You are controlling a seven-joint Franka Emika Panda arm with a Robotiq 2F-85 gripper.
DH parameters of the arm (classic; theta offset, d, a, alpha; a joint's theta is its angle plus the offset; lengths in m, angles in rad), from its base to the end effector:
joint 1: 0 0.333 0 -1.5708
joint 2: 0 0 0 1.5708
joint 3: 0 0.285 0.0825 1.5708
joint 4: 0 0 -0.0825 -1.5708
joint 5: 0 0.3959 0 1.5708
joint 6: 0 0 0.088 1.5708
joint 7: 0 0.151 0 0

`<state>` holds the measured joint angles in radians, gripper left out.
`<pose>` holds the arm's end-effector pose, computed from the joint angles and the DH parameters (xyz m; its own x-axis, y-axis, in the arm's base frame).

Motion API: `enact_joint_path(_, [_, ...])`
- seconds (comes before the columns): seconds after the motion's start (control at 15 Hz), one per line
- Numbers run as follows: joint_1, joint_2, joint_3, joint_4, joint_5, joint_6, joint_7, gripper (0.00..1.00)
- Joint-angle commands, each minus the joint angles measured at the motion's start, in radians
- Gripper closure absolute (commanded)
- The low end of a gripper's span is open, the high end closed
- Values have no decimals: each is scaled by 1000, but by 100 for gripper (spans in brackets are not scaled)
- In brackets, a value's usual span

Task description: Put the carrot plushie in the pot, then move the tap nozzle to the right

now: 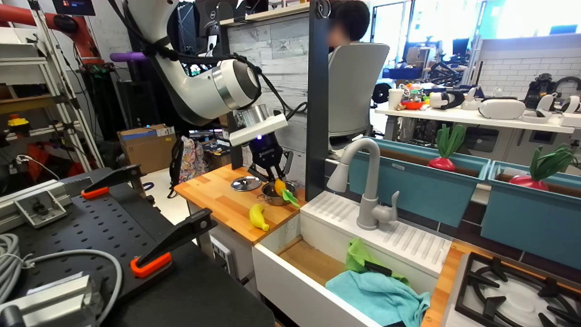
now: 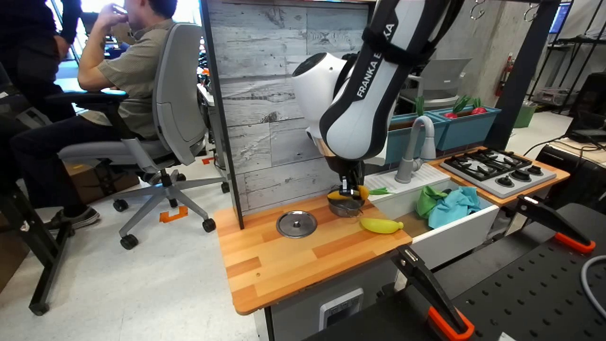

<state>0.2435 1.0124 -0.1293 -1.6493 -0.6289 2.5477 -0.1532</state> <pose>0.6143 0.0584 -0.0527 0.6521 0.7012 -0.2882 0.7557 -0.5713 0.3201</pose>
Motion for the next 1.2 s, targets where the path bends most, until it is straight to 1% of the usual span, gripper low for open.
enact_joint_path(0.0, [13, 43, -4, 84, -18, -50, -4, 63])
enact_joint_path(0.07, [16, 43, -5, 85, -21, -47, -2, 57])
enact_joint_path(0.4, [41, 13, -10, 33, -54, -10, 13, 20])
enact_joint_path(0.6, [75, -8, -14, -4, -92, -17, 44, 1])
enact_joint_path(0.8, [127, -56, -29, -79, -157, -15, 130, 0])
enact_joint_path(0.93, [144, -114, -18, -154, -197, -34, 167, 0])
enact_joint_path(1.0, [154, -144, -21, -189, -214, -35, 210, 0])
enact_joint_path(1.13, [148, -197, -7, -243, -237, -42, 241, 0])
